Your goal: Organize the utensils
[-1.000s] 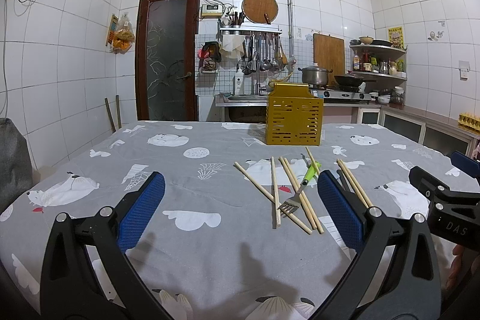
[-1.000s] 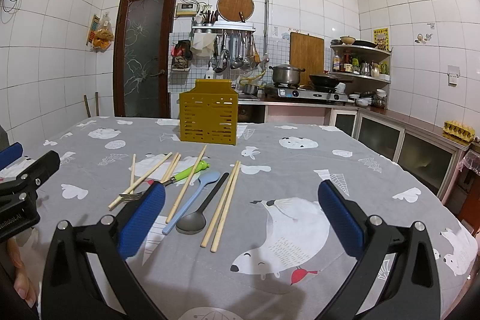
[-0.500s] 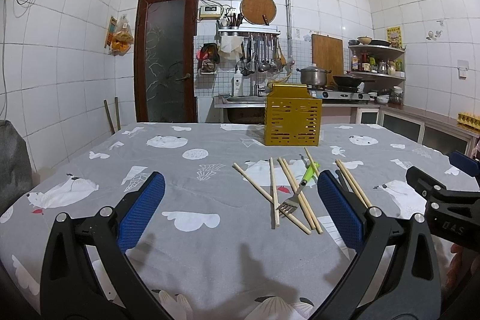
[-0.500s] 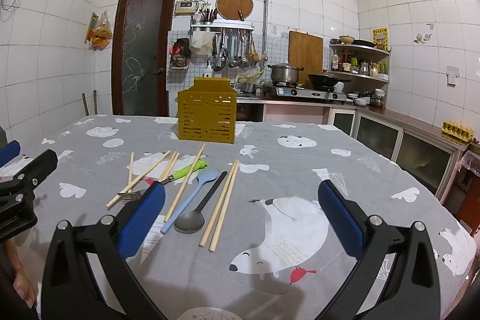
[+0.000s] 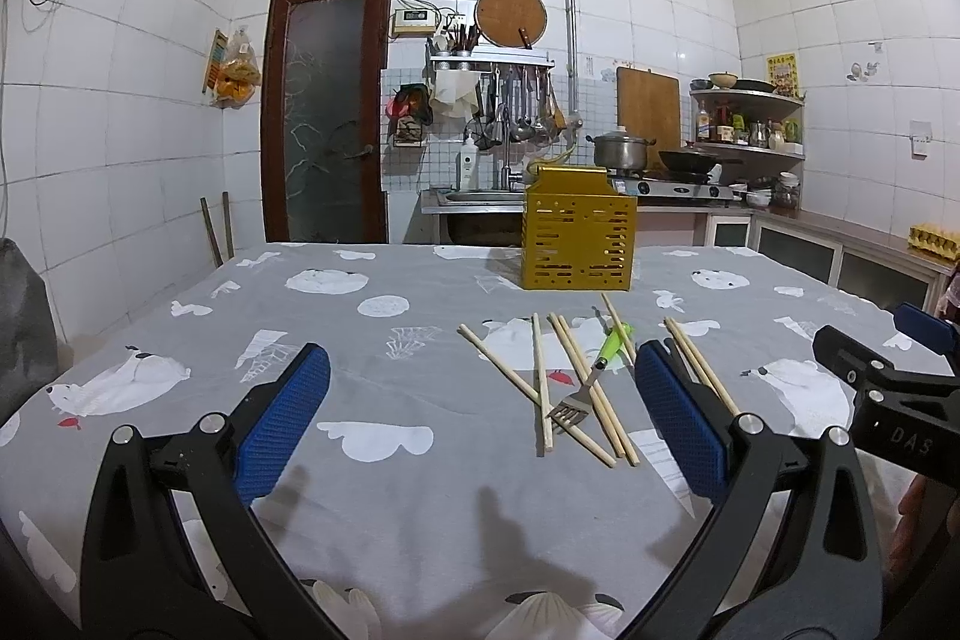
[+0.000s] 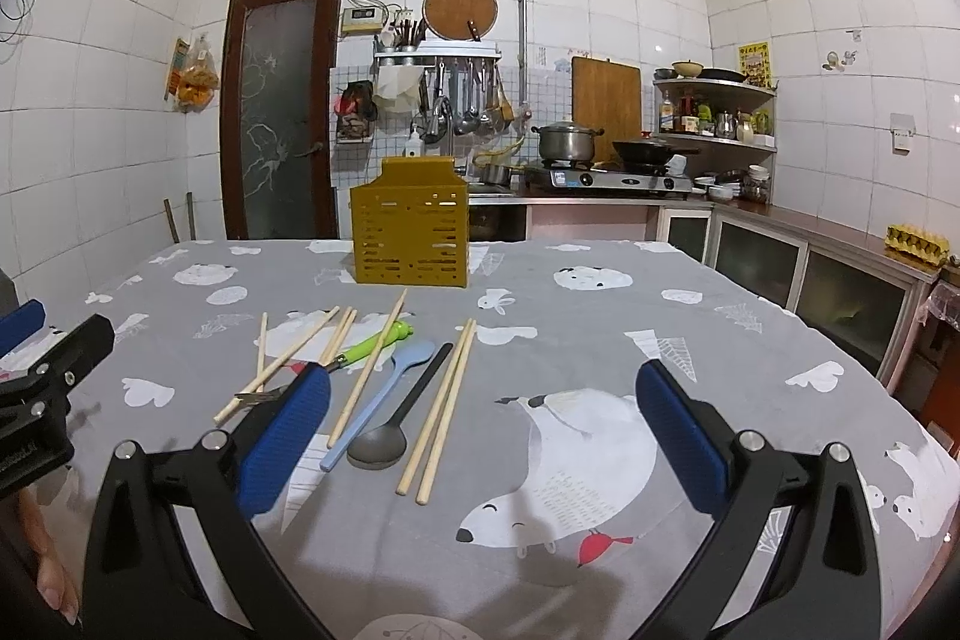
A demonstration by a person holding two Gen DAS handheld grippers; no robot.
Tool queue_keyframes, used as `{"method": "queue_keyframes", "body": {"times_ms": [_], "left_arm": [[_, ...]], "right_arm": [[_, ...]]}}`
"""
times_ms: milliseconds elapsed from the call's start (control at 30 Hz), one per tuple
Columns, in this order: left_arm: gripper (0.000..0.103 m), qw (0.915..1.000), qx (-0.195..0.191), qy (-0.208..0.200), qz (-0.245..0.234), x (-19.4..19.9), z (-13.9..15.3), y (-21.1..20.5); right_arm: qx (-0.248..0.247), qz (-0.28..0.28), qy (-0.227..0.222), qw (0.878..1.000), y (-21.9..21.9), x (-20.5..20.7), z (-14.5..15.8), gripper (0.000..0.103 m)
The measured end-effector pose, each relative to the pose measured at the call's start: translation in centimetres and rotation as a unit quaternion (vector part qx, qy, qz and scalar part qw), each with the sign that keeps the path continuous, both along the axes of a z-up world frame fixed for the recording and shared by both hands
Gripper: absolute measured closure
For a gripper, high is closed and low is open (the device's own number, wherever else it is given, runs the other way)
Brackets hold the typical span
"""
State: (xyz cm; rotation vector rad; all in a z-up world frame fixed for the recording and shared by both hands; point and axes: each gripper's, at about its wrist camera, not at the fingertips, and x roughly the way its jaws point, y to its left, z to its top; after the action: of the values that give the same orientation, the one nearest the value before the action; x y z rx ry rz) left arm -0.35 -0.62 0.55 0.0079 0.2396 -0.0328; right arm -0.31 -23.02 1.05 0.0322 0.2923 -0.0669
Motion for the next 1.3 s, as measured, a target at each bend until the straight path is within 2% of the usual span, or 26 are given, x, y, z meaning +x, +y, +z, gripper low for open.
{"method": "queue_keyframes", "body": {"times_ms": [133,233,400,600,867,1167,1300], "left_arm": [[0.005,0.9999,0.005,0.011,0.003,0.5,-0.1,-0.1],[0.005,0.9993,0.005,0.035,-0.015,1.5,-0.2,-0.4],[0.005,0.998,-0.011,0.059,-0.018,3.3,0.7,-0.3],[0.005,0.9974,0.001,0.071,-0.012,5.8,2.4,-0.7],[0.005,0.9951,-0.035,0.091,-0.017,10.9,4.4,0.5],[0.005,0.9922,-0.034,0.115,-0.033,16.9,6.5,-0.1],[0.005,0.988,-0.056,0.136,-0.046,19.5,7.0,0.3]], "right_arm": [[0.001,-0.005,0.002,1.0,0.1,0.1,0.0,0.004],[0.005,0.001,0.009,1.0,0.0,0.5,0.0,0.004],[0.019,0.005,0.024,1.0,-0.3,1.5,-0.1,0.004],[-0.009,0.003,0.012,1.0,0.0,2.9,1.3,0.004],[0.003,0.005,0.031,1.0,-0.7,6.8,3.2,0.004],[0.026,0.011,0.078,0.997,-1.8,12.8,4.5,0.004],[0.022,0.005,0.089,0.996,-1.9,15.4,4.9,0.004]]}}
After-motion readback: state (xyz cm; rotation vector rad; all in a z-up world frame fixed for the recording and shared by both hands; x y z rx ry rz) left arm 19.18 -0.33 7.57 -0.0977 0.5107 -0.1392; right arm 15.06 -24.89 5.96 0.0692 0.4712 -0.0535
